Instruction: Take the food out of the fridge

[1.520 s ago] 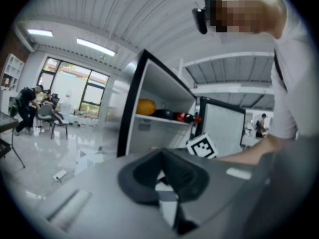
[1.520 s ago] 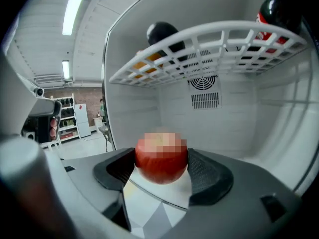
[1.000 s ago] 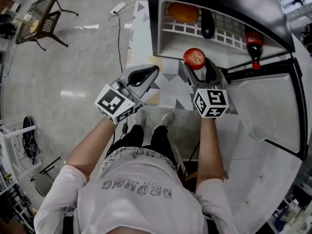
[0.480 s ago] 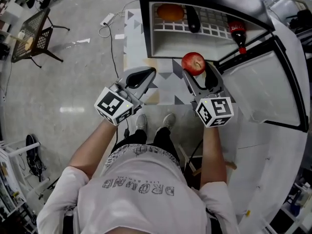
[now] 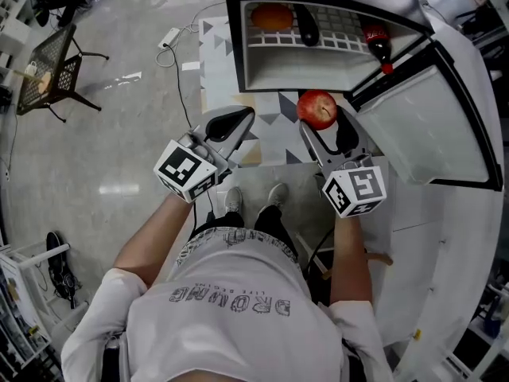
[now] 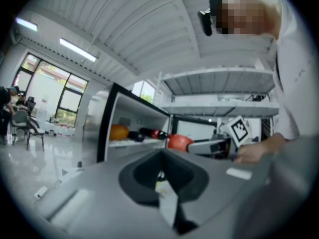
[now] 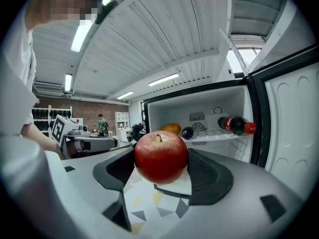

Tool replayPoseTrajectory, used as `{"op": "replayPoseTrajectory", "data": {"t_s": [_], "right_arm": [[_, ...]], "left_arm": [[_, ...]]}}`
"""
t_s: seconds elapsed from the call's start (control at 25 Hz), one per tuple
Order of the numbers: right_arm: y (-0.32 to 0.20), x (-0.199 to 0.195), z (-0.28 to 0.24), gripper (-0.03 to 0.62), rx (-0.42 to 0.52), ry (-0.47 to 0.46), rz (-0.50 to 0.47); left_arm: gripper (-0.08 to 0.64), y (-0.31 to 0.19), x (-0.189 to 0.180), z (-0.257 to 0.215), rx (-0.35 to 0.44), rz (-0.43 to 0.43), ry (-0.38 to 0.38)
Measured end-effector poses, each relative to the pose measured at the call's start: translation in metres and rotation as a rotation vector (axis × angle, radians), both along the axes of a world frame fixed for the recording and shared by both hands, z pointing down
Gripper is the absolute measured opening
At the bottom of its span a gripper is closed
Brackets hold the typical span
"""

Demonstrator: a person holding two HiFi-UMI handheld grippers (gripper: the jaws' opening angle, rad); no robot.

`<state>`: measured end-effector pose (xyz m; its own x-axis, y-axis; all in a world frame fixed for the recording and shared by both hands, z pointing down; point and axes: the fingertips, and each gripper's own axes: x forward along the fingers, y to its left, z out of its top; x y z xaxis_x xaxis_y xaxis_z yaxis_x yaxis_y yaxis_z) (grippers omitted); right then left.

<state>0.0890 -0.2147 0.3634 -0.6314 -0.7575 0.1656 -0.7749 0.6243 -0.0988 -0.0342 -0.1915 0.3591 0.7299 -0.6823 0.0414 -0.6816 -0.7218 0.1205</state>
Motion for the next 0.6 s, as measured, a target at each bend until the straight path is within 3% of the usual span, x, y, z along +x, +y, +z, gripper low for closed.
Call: {"op": "replayPoseTrajectory", "data": {"t_s": [0.6], "right_arm": [[0.028, -0.007, -0.025, 0.301, 0.017, -0.050, 0.018]], "left_arm": [[0.008, 0.010, 0.004, -0.022, 0.042, 0.042, 0.020]]}}
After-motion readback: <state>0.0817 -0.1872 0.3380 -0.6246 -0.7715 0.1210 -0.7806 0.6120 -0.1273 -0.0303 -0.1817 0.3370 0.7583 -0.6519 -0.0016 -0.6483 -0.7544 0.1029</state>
